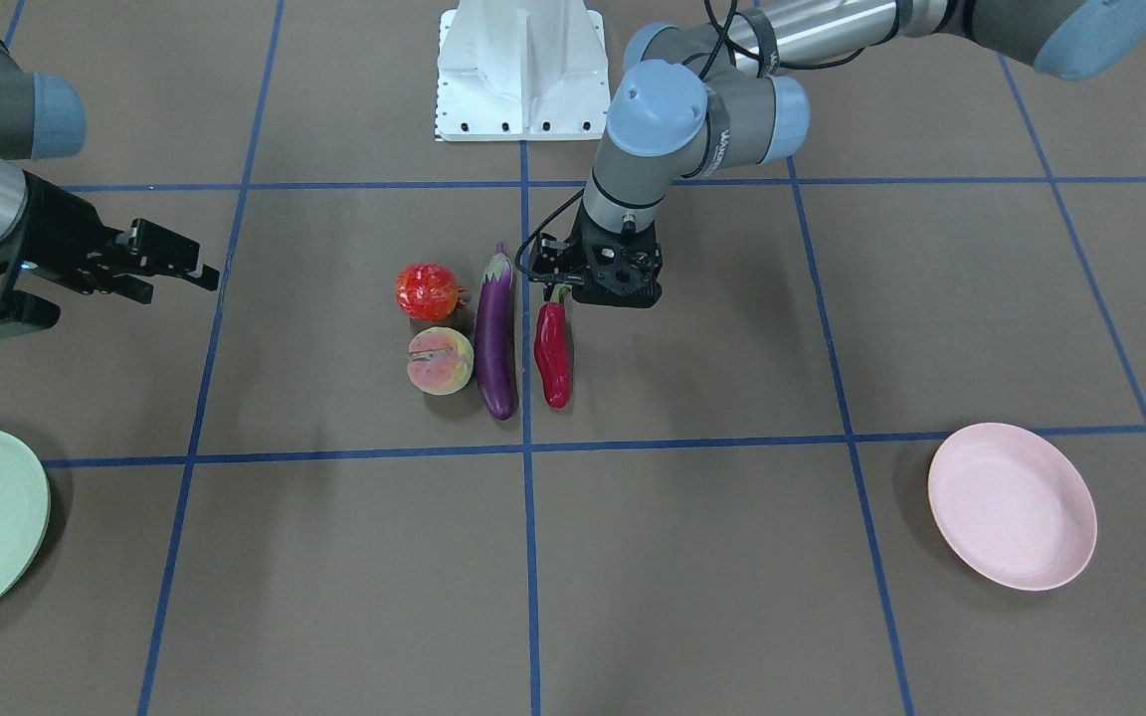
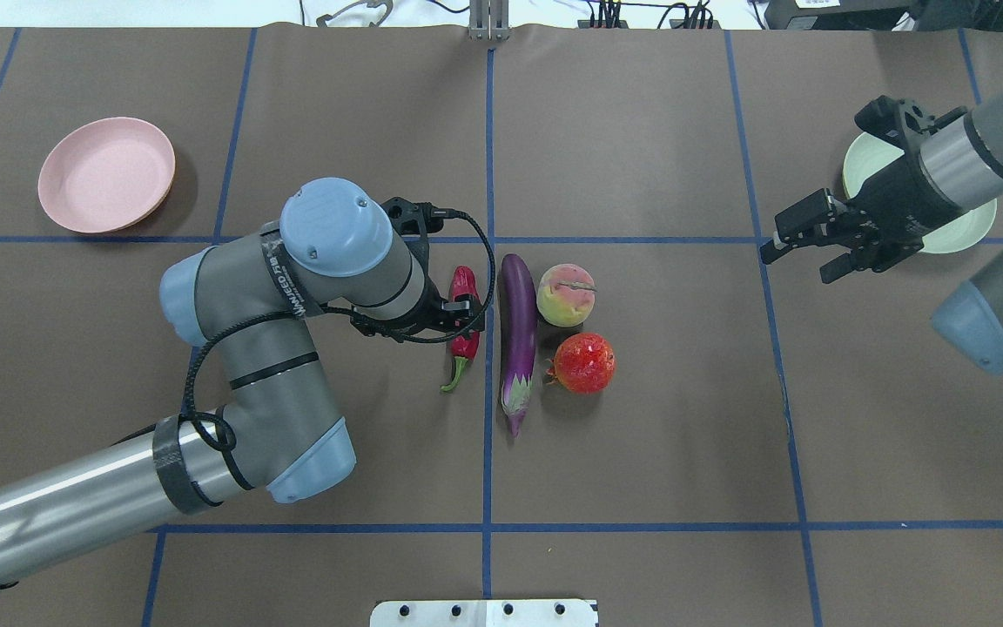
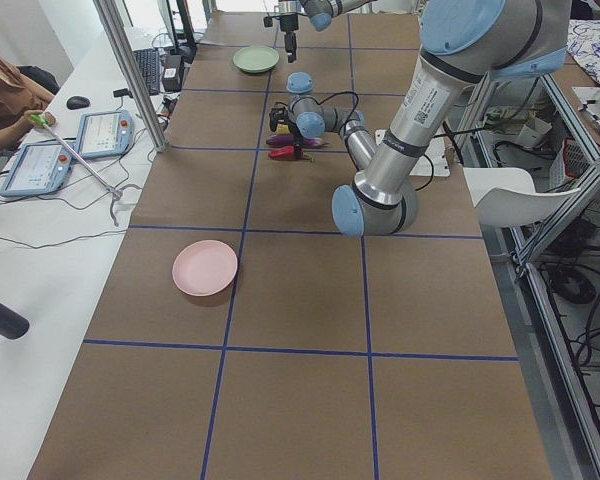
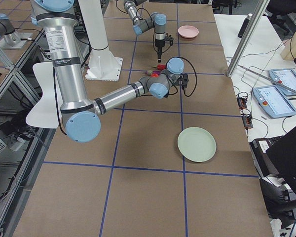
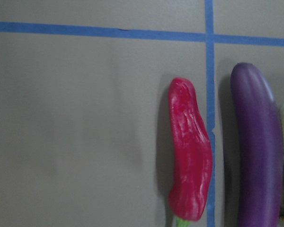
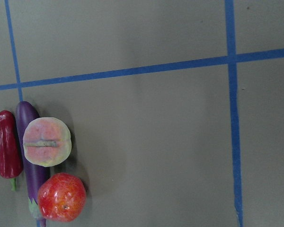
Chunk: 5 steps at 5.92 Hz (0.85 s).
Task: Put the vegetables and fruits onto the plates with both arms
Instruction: 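Reach the left gripper to the red chili pepper while the right gripper approaches the pomegranate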
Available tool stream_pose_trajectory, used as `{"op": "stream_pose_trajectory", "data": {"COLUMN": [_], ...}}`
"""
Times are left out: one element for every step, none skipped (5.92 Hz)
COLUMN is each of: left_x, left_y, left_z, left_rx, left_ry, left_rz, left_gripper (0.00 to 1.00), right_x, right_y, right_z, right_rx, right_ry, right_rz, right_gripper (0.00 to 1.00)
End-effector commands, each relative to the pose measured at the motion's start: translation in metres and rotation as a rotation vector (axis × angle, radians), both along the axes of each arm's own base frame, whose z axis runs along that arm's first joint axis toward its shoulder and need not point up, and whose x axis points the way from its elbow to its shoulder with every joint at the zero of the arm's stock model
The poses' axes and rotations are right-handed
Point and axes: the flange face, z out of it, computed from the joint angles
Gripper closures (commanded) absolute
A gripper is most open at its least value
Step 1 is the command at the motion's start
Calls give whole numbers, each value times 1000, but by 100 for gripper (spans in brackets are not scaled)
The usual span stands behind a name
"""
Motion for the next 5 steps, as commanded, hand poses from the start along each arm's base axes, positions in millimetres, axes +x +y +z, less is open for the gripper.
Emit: {"op": "stream_pose_trajectory", "data": {"left_x": [30, 34, 40, 41, 37], "left_y": [-4, -4, 2, 3, 4], "left_z": [7, 7, 2, 2, -5], "left_rx": [4, 1, 4, 1, -43], "left_ry": [11, 7, 12, 13, 32], "left_rz": [9, 11, 22, 22, -12], "left_gripper": [13, 13, 35, 72, 100], "right_x": [-27, -33, -39, -43, -49], "right_y": [8, 11, 14, 16, 16], "right_z": [-5, -6, -5, -4, -10], "right_rx": [6, 5, 8, 9, -17], "right_ry": [23, 23, 28, 32, 29], "right_rz": [0, -8, -15, -18, -10], "right_gripper": [0, 0, 0, 0, 0]}}
